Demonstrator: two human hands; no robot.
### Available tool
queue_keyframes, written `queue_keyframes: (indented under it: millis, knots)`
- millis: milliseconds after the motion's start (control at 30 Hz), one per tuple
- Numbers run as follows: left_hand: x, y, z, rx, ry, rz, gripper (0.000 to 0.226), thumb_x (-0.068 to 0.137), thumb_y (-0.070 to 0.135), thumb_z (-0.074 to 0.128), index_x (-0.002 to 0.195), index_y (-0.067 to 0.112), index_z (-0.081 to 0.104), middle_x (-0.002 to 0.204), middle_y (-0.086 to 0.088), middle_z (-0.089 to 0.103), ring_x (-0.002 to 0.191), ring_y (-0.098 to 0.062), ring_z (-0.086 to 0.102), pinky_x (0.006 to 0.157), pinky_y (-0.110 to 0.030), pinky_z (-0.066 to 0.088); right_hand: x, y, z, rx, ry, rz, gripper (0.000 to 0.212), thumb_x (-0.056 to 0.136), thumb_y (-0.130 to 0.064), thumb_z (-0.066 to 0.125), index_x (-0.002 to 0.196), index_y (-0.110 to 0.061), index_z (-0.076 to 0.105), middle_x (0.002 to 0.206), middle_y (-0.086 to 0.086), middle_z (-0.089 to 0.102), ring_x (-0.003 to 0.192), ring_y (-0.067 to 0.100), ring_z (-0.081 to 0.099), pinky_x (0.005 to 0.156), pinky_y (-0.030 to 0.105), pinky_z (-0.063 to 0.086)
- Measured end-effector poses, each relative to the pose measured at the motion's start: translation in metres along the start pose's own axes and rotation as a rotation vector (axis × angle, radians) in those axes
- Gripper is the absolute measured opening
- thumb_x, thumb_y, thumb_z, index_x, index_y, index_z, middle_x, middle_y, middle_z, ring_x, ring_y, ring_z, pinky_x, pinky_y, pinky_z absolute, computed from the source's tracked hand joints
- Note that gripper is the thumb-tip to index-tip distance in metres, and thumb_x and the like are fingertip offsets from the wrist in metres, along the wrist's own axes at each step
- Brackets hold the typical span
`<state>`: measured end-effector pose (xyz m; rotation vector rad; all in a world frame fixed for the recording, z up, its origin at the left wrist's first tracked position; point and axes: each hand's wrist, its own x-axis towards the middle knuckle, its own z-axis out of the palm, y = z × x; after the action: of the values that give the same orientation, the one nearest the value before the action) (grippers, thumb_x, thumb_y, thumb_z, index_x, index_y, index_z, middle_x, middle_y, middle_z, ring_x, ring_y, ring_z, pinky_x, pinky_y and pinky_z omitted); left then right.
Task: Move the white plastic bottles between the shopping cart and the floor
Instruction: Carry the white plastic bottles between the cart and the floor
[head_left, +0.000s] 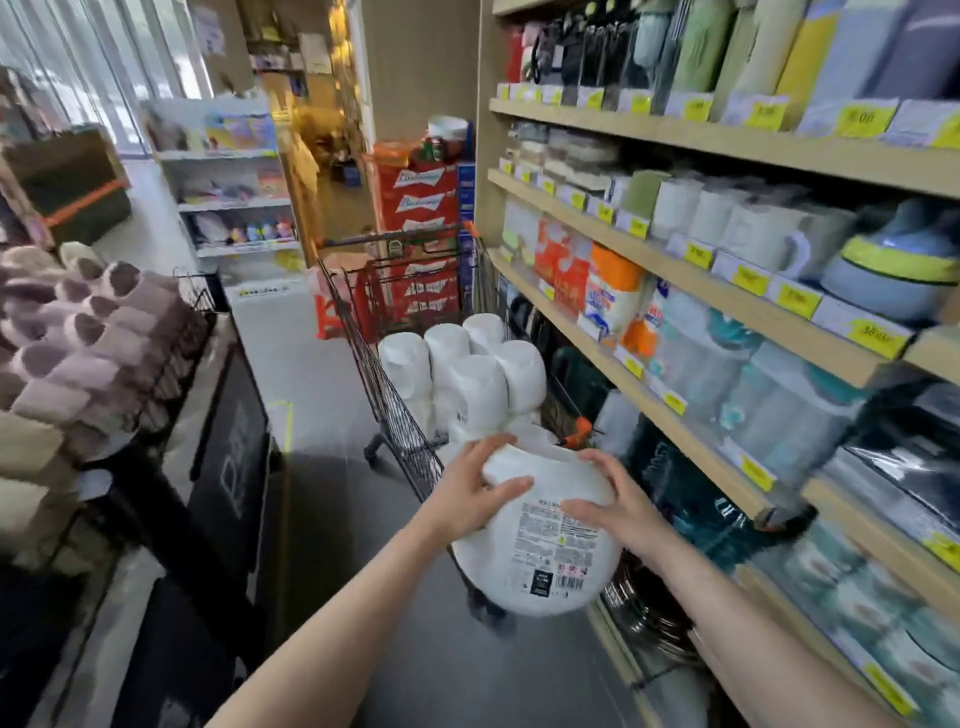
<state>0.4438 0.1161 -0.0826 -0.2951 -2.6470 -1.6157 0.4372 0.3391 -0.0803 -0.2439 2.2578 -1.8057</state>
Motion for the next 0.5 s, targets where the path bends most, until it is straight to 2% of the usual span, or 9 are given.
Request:
queue_keyframes:
  millis: [67, 133, 200, 300, 367, 433, 500]
  knots:
    - [0.031, -0.008, -0.007, 0.007, -0.025, 0.022, 0.058, 0.071, 0.062, 0.062, 0.122, 0.038, 0.049, 0.12, 0.003, 0.051, 0.108, -0.013, 0.054, 0.09, -0.021, 0.044, 0.034, -0.004, -0.01, -0.026, -0.042, 0.039, 0.072, 0.047, -0.041, 0.087, 0.11, -0.04, 0.05, 0.121, -0.003, 0.052, 0.106, 0.018, 0.057, 0.086, 0.034, 0.053]
    - [0.062, -0.018, -0.012, 0.015, -0.036, 0.038, 0.063, 0.069, 0.066, 0.061, 0.124, 0.037, 0.048, 0.119, 0.005, 0.051, 0.107, -0.012, 0.054, 0.093, -0.031, 0.048, 0.067, -0.006, -0.019, -0.05, -0.077, 0.069, 0.077, 0.042, -0.043, 0.084, 0.109, -0.04, 0.048, 0.119, -0.008, 0.049, 0.106, 0.017, 0.056, 0.091, 0.041, 0.051]
    - [0.096, -0.033, -0.016, 0.016, -0.048, 0.039, 0.064, 0.069, 0.065, 0.062, 0.125, 0.037, 0.048, 0.12, 0.006, 0.05, 0.109, -0.012, 0.054, 0.095, -0.039, 0.048, 0.101, -0.006, -0.026, -0.078, -0.085, 0.065, 0.08, 0.04, -0.042, 0.082, 0.11, -0.036, 0.046, 0.116, -0.01, 0.048, 0.104, 0.015, 0.055, 0.088, 0.037, 0.052]
    - [0.146, -0.051, -0.018, 0.032, -0.058, 0.034, 0.065, 0.067, 0.065, 0.066, 0.124, 0.041, 0.046, 0.125, 0.006, 0.051, 0.112, -0.014, 0.054, 0.097, -0.042, 0.047, 0.155, -0.004, -0.039, -0.131, -0.116, 0.038, 0.083, 0.038, -0.039, 0.082, 0.111, -0.034, 0.043, 0.112, -0.006, 0.051, 0.099, 0.012, 0.056, 0.076, 0.024, 0.052]
    - [0.179, -0.064, -0.019, 0.07, -0.044, 0.041, 0.069, 0.064, 0.064, 0.07, 0.124, 0.044, 0.043, 0.126, 0.007, 0.052, 0.113, -0.014, 0.054, 0.098, -0.042, 0.046, 0.195, -0.003, -0.051, -0.202, -0.169, 0.005, 0.085, 0.04, -0.036, 0.085, 0.112, -0.033, 0.04, 0.113, -0.009, 0.051, 0.099, 0.009, 0.054, 0.073, 0.017, 0.049]
    - [0.21, -0.077, -0.02, 0.089, -0.032, 0.038, 0.075, 0.06, 0.064, 0.074, 0.125, 0.045, 0.041, 0.126, 0.006, 0.052, 0.116, -0.014, 0.052, 0.1, -0.042, 0.044, 0.237, -0.004, -0.063, -0.347, -0.226, -0.021, 0.083, 0.047, -0.028, 0.089, 0.112, -0.036, 0.038, 0.115, -0.012, 0.049, 0.102, 0.01, 0.052, 0.072, 0.015, 0.045]
    - [0.24, -0.089, -0.02, 0.118, -0.032, 0.024, 0.081, 0.056, 0.066, 0.076, 0.125, 0.049, 0.036, 0.131, 0.006, 0.048, 0.122, -0.013, 0.046, 0.105, -0.039, 0.039, 0.278, -0.002, -0.072, -0.473, -0.253, -0.058, 0.085, 0.049, -0.027, 0.091, 0.114, -0.037, 0.037, 0.119, -0.008, 0.049, 0.107, 0.012, 0.05, 0.079, 0.02, 0.044]
